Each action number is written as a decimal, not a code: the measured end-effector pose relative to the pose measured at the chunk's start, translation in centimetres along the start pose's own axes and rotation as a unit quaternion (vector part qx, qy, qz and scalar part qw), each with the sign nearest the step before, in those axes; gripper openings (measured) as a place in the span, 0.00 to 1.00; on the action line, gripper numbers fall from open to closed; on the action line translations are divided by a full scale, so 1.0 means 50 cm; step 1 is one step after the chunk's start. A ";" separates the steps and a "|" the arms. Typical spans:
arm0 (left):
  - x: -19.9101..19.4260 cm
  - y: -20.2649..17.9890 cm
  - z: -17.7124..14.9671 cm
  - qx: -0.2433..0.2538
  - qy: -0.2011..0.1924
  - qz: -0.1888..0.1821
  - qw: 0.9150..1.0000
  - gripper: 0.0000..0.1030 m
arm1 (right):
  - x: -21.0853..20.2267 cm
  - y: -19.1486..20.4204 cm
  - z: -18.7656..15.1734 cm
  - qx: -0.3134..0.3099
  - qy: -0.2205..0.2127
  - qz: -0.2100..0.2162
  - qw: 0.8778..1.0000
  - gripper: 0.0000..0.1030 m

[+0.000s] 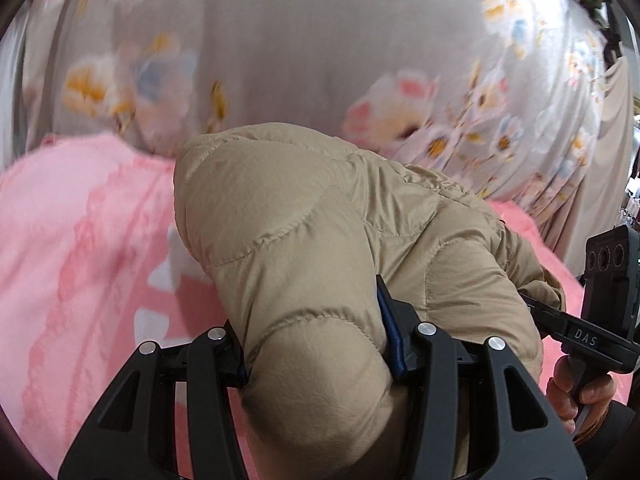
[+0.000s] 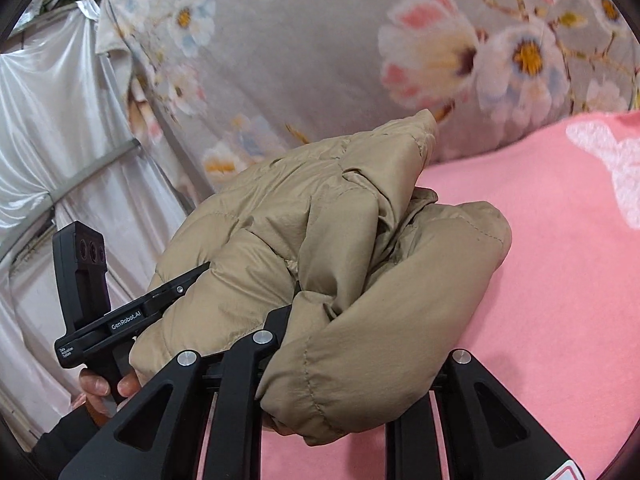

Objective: Fold large clothes

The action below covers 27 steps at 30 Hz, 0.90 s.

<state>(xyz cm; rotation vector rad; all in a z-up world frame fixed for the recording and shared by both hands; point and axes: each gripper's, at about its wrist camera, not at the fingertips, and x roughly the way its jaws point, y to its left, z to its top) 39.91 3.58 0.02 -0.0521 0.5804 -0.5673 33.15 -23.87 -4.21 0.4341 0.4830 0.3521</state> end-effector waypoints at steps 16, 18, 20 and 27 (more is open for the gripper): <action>-0.030 0.053 -0.090 -0.041 0.055 0.082 0.994 0.75 | -0.030 -0.034 -0.091 0.011 0.103 -0.056 0.993 0.58; -0.065 0.028 -0.076 -0.016 0.063 0.167 0.984 0.82 | -0.091 -0.032 -0.085 0.009 0.101 -0.085 0.991 0.58; -0.090 0.010 -0.055 -0.006 0.062 0.228 0.972 0.82 | -0.135 -0.025 -0.067 0.003 0.079 -0.107 0.991 0.51; -0.056 -0.047 0.060 -0.082 0.062 0.289 0.952 0.89 | -0.084 0.084 0.063 -0.049 0.025 -0.157 0.986 0.15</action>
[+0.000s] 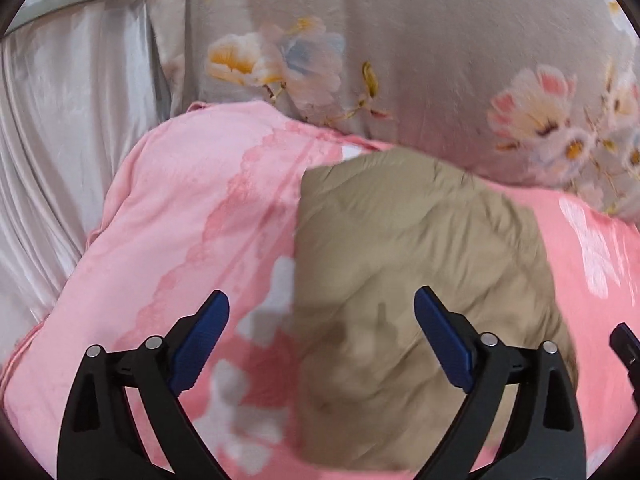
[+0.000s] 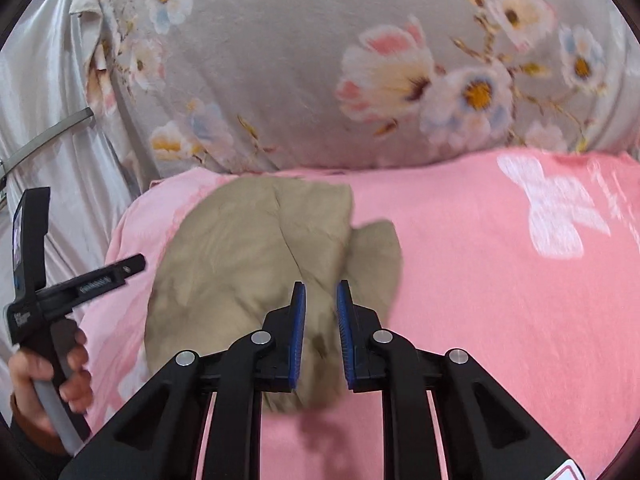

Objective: Fold large clothes

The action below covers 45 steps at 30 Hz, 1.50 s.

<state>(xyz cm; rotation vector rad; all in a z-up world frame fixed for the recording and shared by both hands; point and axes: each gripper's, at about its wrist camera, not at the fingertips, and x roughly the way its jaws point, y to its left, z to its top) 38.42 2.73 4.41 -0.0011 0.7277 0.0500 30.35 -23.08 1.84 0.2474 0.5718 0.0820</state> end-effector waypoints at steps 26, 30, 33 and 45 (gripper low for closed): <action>0.192 -0.085 -0.051 0.019 0.009 0.043 0.999 0.96 | 0.281 0.015 -0.045 0.017 0.063 -0.007 0.998 0.14; 0.200 -0.083 -0.054 0.019 0.003 0.042 0.999 0.96 | 0.284 0.021 -0.052 0.008 0.053 -0.014 0.998 0.14; 0.203 -0.083 -0.061 0.019 -0.005 0.044 0.999 0.96 | 0.286 0.026 -0.058 0.000 0.040 -0.022 0.999 0.14; 0.226 -0.084 -0.067 0.040 -0.038 0.023 0.998 0.96 | 0.290 0.035 -0.061 -0.015 0.032 -0.042 0.998 0.14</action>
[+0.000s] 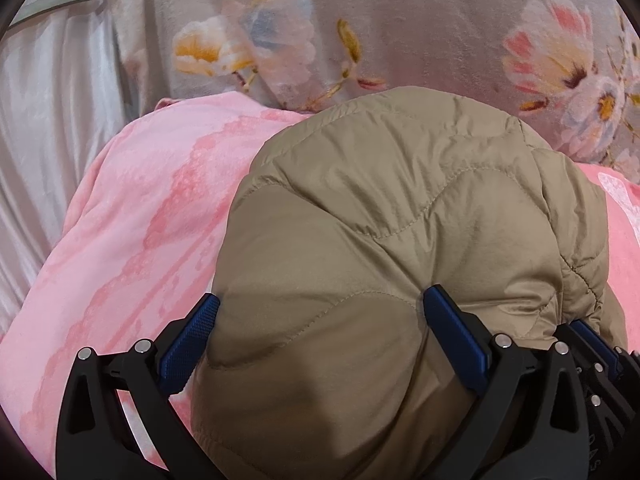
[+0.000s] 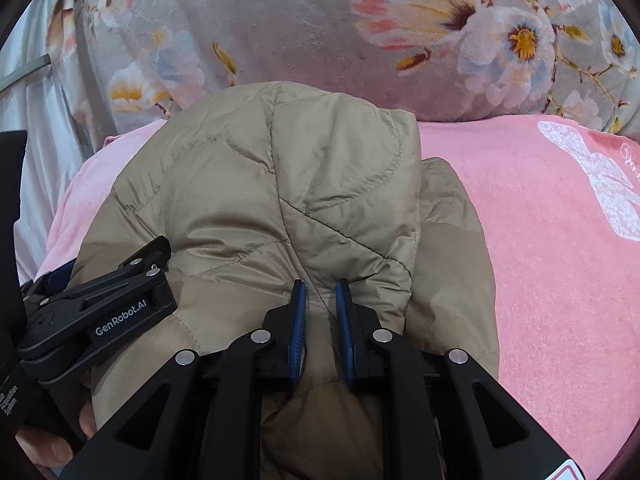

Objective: Fold large clothes

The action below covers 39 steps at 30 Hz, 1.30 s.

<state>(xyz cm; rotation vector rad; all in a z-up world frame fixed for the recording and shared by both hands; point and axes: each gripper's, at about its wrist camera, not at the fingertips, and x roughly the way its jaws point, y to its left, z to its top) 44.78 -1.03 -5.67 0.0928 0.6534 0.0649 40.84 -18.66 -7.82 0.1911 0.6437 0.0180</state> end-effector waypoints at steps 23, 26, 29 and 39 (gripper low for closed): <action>0.045 -0.006 0.023 0.041 -0.027 -0.034 0.998 0.96 | 0.019 0.012 0.009 0.021 -0.003 -0.016 1.000 0.14; 0.045 -0.005 0.023 0.042 -0.027 -0.034 0.998 0.96 | 0.018 0.014 0.008 0.018 -0.005 -0.023 1.000 0.14; 0.043 -0.004 0.022 0.041 -0.028 -0.032 0.998 0.96 | 0.017 0.017 0.008 0.014 -0.006 -0.030 0.999 0.15; -0.054 0.043 -0.027 -0.002 -0.006 -0.049 0.999 0.96 | -0.071 -0.009 -0.012 0.028 -0.026 -0.022 0.999 0.55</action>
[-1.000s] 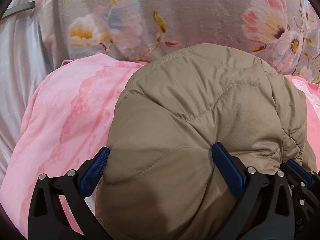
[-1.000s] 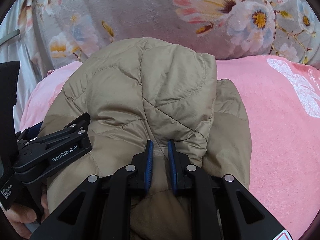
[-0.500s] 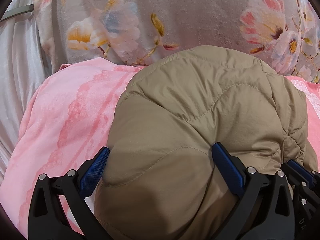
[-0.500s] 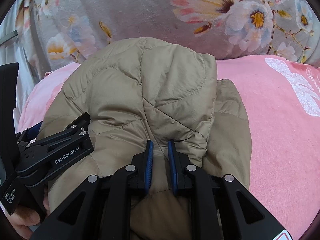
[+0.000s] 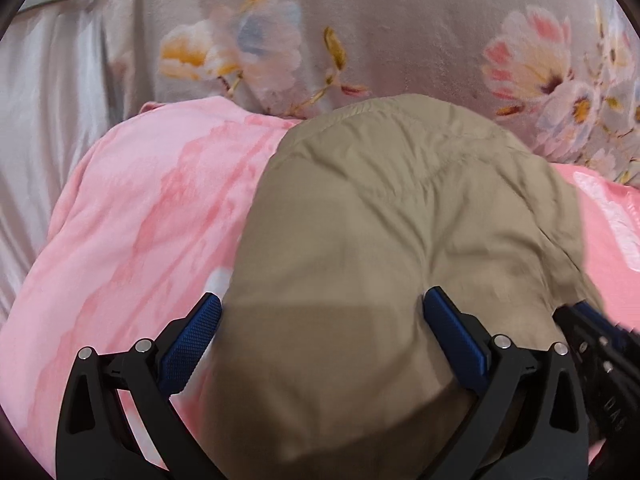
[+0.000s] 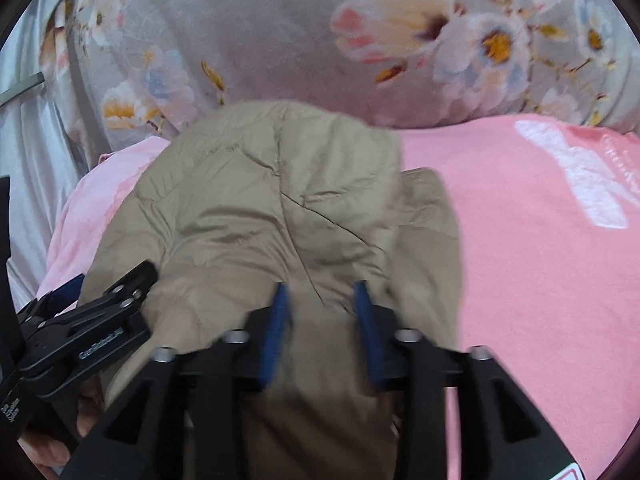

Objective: Fold large clothes

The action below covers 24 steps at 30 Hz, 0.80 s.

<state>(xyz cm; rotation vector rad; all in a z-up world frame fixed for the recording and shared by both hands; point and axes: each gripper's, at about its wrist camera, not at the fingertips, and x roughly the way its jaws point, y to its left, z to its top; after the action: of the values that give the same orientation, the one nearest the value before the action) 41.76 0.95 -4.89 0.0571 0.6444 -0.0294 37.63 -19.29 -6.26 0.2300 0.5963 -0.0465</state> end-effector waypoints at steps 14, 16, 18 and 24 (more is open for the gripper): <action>-0.302 0.026 -0.249 -0.003 0.016 0.000 1.000 0.95 | -0.291 -0.002 -0.269 -0.058 0.001 -0.047 0.997 0.68; -0.319 0.030 -0.288 -0.012 0.034 -0.008 0.999 0.95 | -0.316 0.002 -0.301 -0.065 0.008 -0.050 0.997 0.70; -0.325 0.032 -0.321 -0.023 0.051 -0.007 0.998 0.95 | -0.344 -0.002 -0.319 -0.056 0.003 -0.050 0.997 0.73; -0.353 0.023 -0.344 -0.019 0.036 0.018 0.999 0.95 | -0.369 0.000 -0.355 -0.052 0.014 -0.055 0.997 0.74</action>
<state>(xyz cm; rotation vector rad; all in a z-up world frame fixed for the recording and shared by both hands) 17.41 3.33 -7.97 0.0323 0.7150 0.0197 12.60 -15.68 -10.16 0.0979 0.6365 -0.1179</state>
